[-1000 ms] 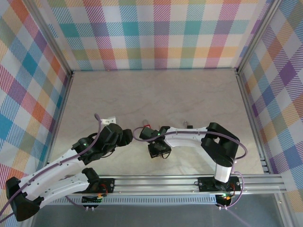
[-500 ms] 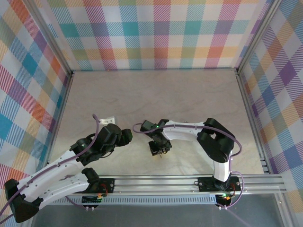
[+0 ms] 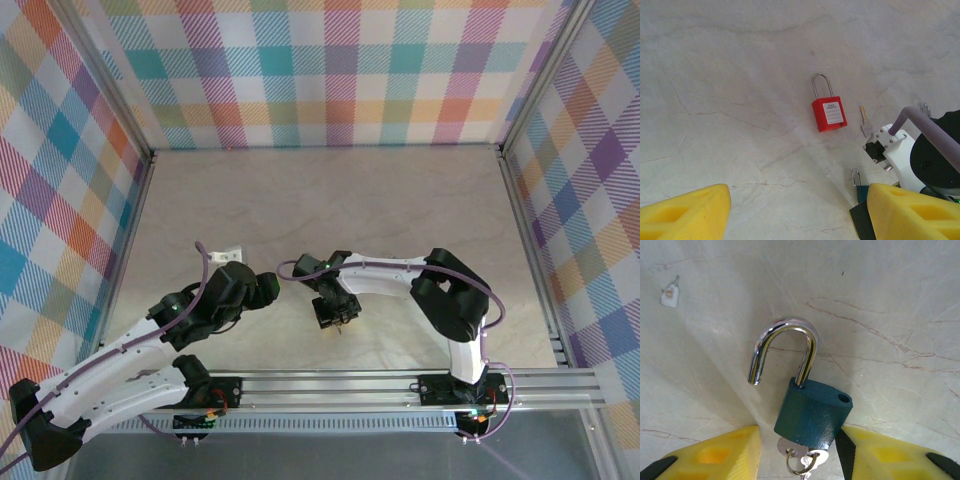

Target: Lock with the key

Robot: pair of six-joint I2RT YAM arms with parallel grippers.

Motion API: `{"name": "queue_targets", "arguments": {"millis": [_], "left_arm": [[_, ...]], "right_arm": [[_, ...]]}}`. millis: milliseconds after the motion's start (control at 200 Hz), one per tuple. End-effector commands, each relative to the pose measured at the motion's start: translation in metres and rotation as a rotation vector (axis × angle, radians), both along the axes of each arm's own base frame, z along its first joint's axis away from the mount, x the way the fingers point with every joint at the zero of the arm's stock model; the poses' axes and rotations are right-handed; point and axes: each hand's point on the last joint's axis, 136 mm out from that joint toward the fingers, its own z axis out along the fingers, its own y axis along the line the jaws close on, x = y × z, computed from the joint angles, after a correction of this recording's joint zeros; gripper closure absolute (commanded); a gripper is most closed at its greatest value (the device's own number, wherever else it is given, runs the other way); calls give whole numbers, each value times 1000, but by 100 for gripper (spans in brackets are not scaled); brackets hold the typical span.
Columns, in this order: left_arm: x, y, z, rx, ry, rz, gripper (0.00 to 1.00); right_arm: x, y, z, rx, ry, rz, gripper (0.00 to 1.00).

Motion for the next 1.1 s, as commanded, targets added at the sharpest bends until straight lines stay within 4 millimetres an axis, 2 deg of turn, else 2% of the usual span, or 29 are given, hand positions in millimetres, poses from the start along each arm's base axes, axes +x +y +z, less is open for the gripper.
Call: {"name": "queue_targets", "arguments": {"millis": [0,300,555,620,865,1095], "left_arm": [[-1,8,3,15,-11,18,27],[0,7,1,17,-8,18,27],[0,7,1,14,-8,17,27],[0,7,0,15,-9,19,27],[1,4,-3,11,-2,15,27],[1,2,-6,7,5,14,27]], "right_arm": [[20,-36,-17,-166,-59,-65,56],[37,-35,-19,-158,-104,-126,58],[48,-42,-25,-199,-126,-154,58],[51,-42,-24,-199,-134,-156,65],[70,-52,-24,-236,-211,-164,65],[70,-52,-35,-248,-204,-138,68]]}}
